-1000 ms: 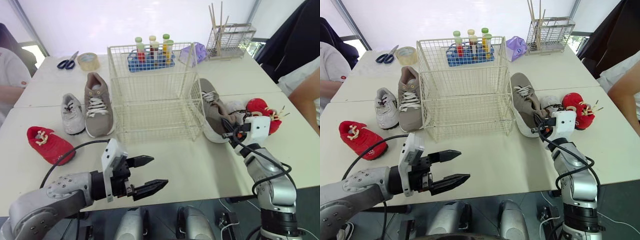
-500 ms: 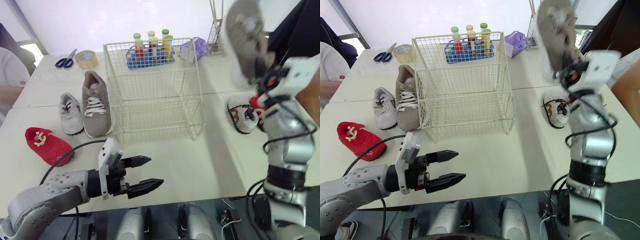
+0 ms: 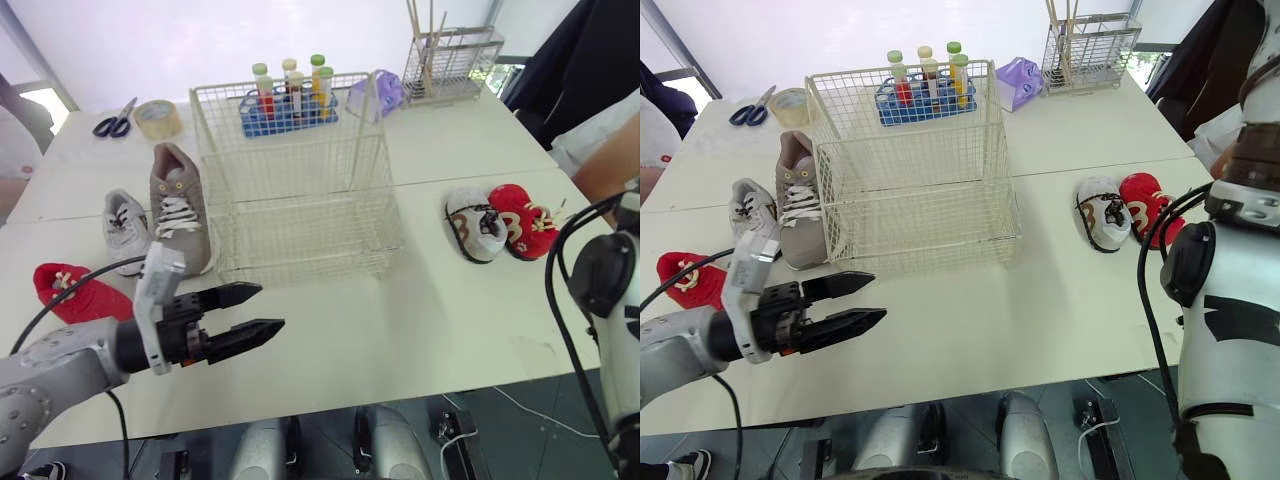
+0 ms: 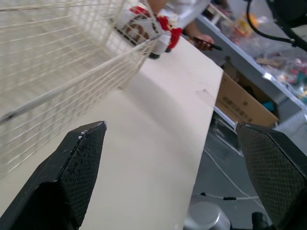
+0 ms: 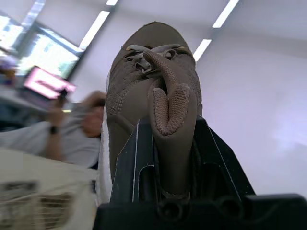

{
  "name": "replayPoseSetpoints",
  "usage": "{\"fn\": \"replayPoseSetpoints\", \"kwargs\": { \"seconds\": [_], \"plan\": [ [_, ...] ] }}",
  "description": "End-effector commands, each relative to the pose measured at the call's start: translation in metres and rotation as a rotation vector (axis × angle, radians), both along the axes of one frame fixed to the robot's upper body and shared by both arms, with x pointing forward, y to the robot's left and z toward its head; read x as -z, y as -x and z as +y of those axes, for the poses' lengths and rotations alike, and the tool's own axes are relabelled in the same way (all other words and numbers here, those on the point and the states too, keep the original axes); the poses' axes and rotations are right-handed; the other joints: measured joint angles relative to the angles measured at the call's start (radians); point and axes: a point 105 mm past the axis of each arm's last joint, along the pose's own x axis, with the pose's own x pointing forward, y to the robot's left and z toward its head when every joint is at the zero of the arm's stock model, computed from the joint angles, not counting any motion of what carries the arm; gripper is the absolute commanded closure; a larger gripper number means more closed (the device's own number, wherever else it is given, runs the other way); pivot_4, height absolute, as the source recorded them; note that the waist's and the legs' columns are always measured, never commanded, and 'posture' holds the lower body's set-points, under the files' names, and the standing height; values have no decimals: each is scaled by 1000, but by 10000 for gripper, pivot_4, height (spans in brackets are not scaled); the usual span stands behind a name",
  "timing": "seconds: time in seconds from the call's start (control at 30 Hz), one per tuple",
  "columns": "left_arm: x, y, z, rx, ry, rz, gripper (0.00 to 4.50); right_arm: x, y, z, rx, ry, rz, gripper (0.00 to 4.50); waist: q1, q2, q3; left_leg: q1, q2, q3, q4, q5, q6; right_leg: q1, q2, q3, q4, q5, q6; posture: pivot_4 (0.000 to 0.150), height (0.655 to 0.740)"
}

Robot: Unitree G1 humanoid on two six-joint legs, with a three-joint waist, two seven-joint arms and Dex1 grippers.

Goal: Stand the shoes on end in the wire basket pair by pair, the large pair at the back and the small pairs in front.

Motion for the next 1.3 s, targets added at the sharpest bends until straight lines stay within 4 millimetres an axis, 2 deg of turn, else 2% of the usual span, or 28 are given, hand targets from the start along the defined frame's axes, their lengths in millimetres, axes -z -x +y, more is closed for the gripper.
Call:
{"fn": "replayPoseSetpoints", "kwargs": {
  "seconds": [0.03,0.17,0.33,0.43,0.5,0.53,0.57,0.67,0.73,0.8,0.87,1.0,1.1,1.3],
  "plan": [
    [-23,14,10,-42,15,-49,0,22,12,6,-133,229,57,42341,3,-1,1,0,-1,0,0,0,0,0,-1,0,0,0,0,1500,7400],
    [-41,36,46,-163,47,-16,0,44,15,19,-189,412,58,42341,1,-2,4,-1,-1,1,0,0,0,-2,-2,0,-1,0,-1,1500,7400],
    [-70,65,107,-378,-6,-28,0,51,20,39,-279,487,24,42341,-6,-2,7,-1,1,2,-1,1,-8,-5,0,0,1,-1,-2,1500,7400],
    [-84,65,148,-514,-68,-83,0,55,26,48,-352,512,19,42341,-4,-1,9,-1,1,3,-1,-1,-4,-7,0,0,2,-3,-5,1500,7400],
    [-101,57,164,-516,-58,-137,0,60,30,55,-390,539,10,42341,5,-1,9,-1,1,3,-1,-1,-5,-8,1,0,3,-3,-6,1500,7400],
    [-109,52,164,-492,-53,-157,0,62,32,56,-401,553,4,42341,6,-2,9,-1,1,3,-1,-1,-5,-9,1,0,3,-4,-7,1500,7400],
    [-117,45,157,-428,-55,-173,0,62,33,59,-409,569,-9,42341,8,-3,9,-2,1,3,-1,-1,-5,-12,1,0,3,-4,-7,1500,7400],
    [-133,30,123,-205,-90,-178,0,65,40,62,-423,615,-43,42341,11,-10,9,-3,1,2,0,-1,-6,-12,1,0,3,-3,-7,1500,7400],
    [-144,21,105,-84,-46,-163,0,68,45,63,-425,658,-68,42341,5,-11,9,-6,1,3,0,-1,-6,-14,0,1,1,-3,-7,1500,7400],
    [-153,14,97,-25,12,-147,0,68,49,63,-440,671,-73,42341,-3,-13,9,-11,0,4,0,2,-11,-15,-1,2,2,-1,-3,1500,7400],
    [-152,7,90,40,64,-93,0,69,53,62,-441,692,-73,42341,-12,-13,9,-13,1,6,0,3,-11,-19,0,3,4,-1,-3,1500,7400],
    [-130,6,67,204,68,36,0,70,56,59,-421,723,-60,42341,-23,-13,10,-16,3,8,-3,3,-13,-24,2,2,5,-1,-3,1500,7400],
    [-120,6,59,259,48,64,0,68,59,57,-426,720,-52,42341,-28,-14,10,-16,3,9,-1,3,-13,-24,1,2,6,-1,-3,1500,7400],
    [-115,10,36,417,43,72,0,66,61,55,-395,745,-57,42341,-17,-14,10,-16,3,8,1,4,-13,-24,1,2,7,-1,-3,1500,7400]
  ]
}}
